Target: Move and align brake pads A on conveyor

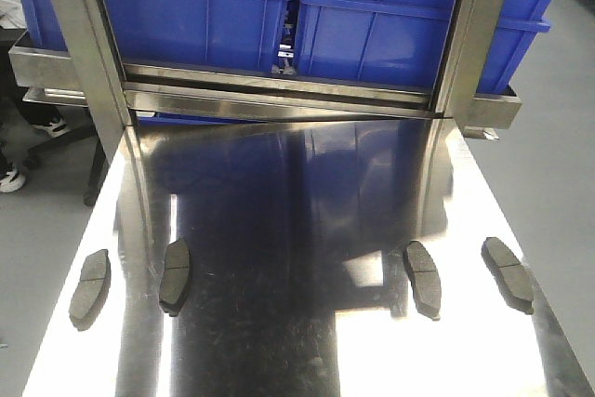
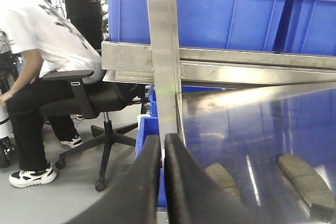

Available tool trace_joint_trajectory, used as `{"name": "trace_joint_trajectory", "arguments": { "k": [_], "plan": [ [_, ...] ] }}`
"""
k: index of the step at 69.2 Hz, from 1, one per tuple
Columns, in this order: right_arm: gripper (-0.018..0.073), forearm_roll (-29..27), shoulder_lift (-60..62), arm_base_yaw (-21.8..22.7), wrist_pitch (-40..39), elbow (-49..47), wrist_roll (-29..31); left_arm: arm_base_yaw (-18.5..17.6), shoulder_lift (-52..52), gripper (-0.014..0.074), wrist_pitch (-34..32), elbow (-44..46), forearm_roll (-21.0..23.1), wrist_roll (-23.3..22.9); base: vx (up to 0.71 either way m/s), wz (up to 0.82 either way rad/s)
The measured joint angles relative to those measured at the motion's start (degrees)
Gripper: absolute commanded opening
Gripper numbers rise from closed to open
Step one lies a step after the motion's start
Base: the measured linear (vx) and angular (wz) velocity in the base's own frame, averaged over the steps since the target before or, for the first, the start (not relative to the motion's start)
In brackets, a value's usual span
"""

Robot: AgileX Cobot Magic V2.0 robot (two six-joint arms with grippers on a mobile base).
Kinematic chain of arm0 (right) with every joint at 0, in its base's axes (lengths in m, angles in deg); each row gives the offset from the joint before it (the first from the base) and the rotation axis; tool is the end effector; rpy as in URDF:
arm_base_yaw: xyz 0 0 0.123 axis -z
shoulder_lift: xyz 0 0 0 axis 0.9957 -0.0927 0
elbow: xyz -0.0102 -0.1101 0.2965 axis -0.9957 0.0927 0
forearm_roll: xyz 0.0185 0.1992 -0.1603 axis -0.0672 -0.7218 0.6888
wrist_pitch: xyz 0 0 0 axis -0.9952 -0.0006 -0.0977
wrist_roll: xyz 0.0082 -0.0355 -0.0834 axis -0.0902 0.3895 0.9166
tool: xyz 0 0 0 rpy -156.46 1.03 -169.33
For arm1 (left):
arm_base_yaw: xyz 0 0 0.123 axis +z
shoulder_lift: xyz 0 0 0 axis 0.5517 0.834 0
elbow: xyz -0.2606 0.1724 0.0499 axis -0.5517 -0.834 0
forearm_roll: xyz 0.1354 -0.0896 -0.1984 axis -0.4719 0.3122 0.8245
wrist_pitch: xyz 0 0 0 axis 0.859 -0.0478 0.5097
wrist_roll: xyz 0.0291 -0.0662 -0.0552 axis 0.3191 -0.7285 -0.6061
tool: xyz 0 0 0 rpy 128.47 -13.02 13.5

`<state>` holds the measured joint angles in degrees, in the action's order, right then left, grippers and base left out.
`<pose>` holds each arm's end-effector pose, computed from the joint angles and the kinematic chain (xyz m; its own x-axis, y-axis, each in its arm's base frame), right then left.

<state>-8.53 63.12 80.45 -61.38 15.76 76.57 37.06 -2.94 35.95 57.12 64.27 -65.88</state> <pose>0.0297 0.0024 0.1907 -0.0717 0.0410 -0.9966 -0.0725 0.9963 0.0462 0.0291 0.0018 0.1939 -0.0496 0.0096 -0.9987 -0.0617 0.9980 0.0127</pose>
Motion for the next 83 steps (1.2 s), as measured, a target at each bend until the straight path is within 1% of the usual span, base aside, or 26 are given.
{"name": "trace_joint_trajectory", "arguments": {
  "k": [65, 74, 78, 83],
  "plan": [
    [-0.0010, 0.0, 0.0, 0.0, 0.0, 0.0, 0.0, 0.0, 0.0, -0.0007, 0.0, 0.0, 0.0, 0.0, 0.00, 0.00],
    [-0.0010, 0.0, 0.0, 0.0, 0.0, 0.0, 0.0, 0.0, 0.0, -0.0007, -1.0, 0.0, 0.0, 0.0, 0.00, 0.00],
    [-0.0010, 0.0, 0.0, 0.0, 0.0, 0.0, 0.0, 0.0, 0.0, -0.0007, -2.0, 0.0, 0.0, -0.7, 0.00, 0.00],
    [-0.0010, 0.0, 0.0, 0.0, 0.0, 0.0, 0.0, 0.0, 0.0, -0.0007, -2.0, 1.2, 0.9, -3.1, 0.00, 0.00]
  ]
}}
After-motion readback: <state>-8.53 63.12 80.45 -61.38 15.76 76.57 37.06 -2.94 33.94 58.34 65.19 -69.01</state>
